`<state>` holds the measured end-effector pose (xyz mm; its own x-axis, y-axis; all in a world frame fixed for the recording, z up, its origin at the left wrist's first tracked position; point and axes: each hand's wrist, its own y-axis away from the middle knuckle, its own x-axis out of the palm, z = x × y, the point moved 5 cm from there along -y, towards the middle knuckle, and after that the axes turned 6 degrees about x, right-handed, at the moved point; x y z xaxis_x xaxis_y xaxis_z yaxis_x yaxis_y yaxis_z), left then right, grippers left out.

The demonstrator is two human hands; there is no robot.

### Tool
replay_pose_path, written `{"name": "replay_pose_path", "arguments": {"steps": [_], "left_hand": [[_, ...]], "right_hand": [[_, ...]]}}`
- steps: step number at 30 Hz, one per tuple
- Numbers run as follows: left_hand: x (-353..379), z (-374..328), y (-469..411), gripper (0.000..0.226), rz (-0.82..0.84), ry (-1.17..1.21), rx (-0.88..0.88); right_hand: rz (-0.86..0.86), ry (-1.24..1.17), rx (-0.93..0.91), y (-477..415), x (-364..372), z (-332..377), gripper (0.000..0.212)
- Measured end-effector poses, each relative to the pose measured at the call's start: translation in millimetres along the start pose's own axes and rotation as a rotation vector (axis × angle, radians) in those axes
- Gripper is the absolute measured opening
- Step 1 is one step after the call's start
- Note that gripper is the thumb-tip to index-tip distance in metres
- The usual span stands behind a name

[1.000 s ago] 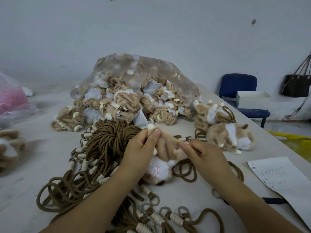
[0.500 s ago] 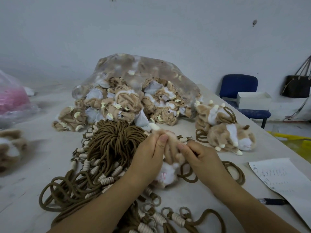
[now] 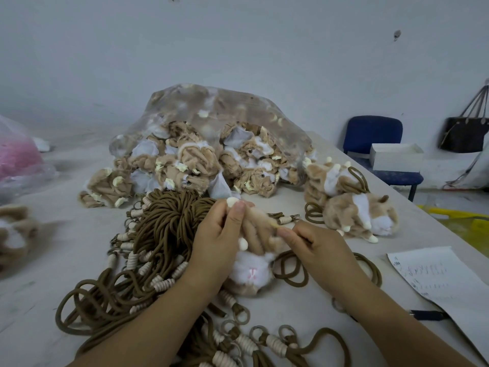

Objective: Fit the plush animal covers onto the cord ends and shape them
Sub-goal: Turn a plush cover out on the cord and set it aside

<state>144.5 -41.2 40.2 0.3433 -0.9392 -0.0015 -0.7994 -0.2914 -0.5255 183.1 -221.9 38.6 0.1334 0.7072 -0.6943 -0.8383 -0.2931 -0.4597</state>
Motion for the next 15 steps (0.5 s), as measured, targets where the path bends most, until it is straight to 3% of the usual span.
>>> {"name": "replay_pose_path", "arguments": {"steps": [5,12,15], "left_hand": [[-6,-1,1,0.027,-0.098,-0.075,0.034],[7,-6,2,0.040,0.002,-0.141,0.127],[7,-3,4,0.043,0.011,-0.093,0.097]], "right_hand": [[0.034,-0.077,0.078,3,10,5,0.045],[0.032,-0.217,0.090,3,13,15,0.028],[-0.005,-0.188,0.053,1,8,12,0.039]]}}
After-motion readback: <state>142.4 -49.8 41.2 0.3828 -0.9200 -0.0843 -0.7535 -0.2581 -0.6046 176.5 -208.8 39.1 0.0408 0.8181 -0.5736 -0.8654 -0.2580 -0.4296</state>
